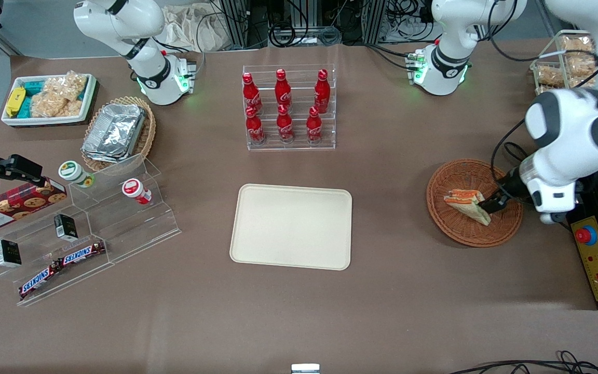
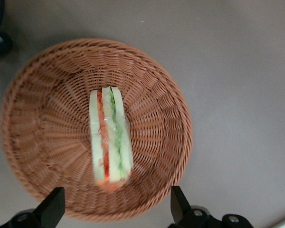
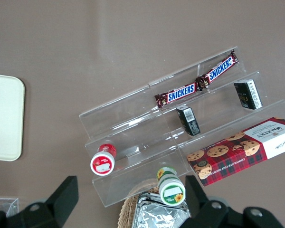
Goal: Place sandwich from basket to tray
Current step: 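Move the left gripper over the wrapped sandwich in the wicker basket, then lower the left gripper and close it on the sandwich, then lift the sandwich and carry it over the cream tray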
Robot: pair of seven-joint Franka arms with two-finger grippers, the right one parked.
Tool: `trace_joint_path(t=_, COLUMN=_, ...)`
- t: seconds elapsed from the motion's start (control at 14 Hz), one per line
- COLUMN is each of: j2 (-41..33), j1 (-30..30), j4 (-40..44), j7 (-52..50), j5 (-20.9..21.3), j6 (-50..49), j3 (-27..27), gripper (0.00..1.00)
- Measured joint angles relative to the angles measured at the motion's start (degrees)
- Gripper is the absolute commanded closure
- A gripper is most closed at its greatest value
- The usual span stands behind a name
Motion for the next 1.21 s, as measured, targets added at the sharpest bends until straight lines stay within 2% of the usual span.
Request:
trace_joint_path(t=0.29, j2=7.69, j1=-0.20, j4=-0.38, j7=-4.67, j5=0.02, j6=4.38, j3=-0.22, gripper=0.01)
trace_joint_path(t=0.36, j2=8.40, j1=-0.16, j4=-0.38, j7=-4.89, j5=0.02, j6=4.40, j3=-0.20, gripper=0.05)
trace_joint_path(t=0.43, j2=8.82, j1=-0.12, j4=-0.38, j7=-5.00, j5=0.02, j6=4.39, j3=-0.18, gripper=0.32)
trace_joint_path(t=0.5, j2=9.14, j1=-0.10, j4=-0.37, j7=-5.20, j5=0.02, j6=4.39, j3=-0.16, gripper=0.72)
trace_joint_path(t=0.57, j2=9.42, j1=-0.08, j4=-0.37, j7=-5.61, j5=0.01, j6=4.39, j3=-0.14, gripper=0.96)
trace_joint_path(t=0.64, j2=9.61, j1=-0.07, j4=-0.37, j7=-5.95, j5=0.01, j6=4.39, j3=-0.11, gripper=1.00)
trace_joint_path(t=0.93, j2=9.11, j1=-0.04, j4=0.70, j7=-6.00, j5=0.02, j6=3.08, j3=-0.11, gripper=1.00)
trace_joint_path(t=1.21, j2=3.14, j1=-0.84, j4=9.37, j7=-4.58, j5=-0.01, j6=-13.35, j3=-0.68, gripper=1.00)
